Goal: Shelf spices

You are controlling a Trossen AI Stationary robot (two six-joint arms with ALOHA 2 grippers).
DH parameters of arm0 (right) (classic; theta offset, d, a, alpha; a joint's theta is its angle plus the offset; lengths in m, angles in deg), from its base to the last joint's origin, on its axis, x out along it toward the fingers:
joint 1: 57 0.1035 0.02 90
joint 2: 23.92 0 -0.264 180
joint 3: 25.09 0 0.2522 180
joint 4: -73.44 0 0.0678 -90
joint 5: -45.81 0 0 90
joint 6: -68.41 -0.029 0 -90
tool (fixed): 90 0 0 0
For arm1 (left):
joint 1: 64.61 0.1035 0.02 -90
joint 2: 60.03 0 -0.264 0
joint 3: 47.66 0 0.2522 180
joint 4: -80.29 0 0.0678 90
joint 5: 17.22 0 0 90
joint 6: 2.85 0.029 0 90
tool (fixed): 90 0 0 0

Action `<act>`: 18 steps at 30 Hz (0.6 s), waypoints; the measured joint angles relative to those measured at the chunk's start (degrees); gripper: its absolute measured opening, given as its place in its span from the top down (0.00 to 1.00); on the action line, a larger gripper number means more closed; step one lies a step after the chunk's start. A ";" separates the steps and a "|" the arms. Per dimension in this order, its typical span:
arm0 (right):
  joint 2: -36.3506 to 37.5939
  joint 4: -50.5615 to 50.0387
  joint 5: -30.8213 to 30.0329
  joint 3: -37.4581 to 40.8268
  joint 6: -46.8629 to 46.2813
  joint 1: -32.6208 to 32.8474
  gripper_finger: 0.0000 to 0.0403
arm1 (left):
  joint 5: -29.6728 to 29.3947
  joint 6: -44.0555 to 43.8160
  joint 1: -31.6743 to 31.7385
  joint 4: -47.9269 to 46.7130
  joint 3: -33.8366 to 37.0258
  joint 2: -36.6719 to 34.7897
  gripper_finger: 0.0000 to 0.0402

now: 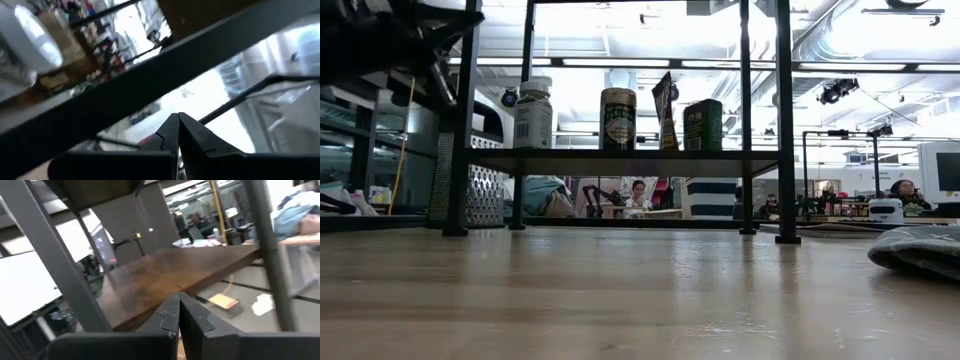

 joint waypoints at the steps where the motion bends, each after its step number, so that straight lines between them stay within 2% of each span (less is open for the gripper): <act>1: 0.71 -1.44 -0.87 -0.31 0.23 0.00 1.00 | -0.98 -0.28 -0.01 0.97 0.00 0.00 1.00; 6: 4.53 -7.37 -3.94 -0.53 -0.08 0.00 1.00 | 4.30 2.23 -2.85 5.07 -3.10 0.07 1.00; 13: 7.45 -8.76 -5.99 -0.56 0.01 0.00 1.00 | 3.48 4.46 -13.02 -5.92 -14.19 4.80 1.00; 15: 7.63 -8.73 -6.01 -0.56 0.01 0.00 1.00 | 1.46 9.66 -15.56 -9.08 -19.83 7.37 1.00; 18: 7.73 -8.86 -6.53 -0.56 0.04 0.00 1.00 | -4.80 23.72 -18.06 -16.68 -31.20 11.07 1.00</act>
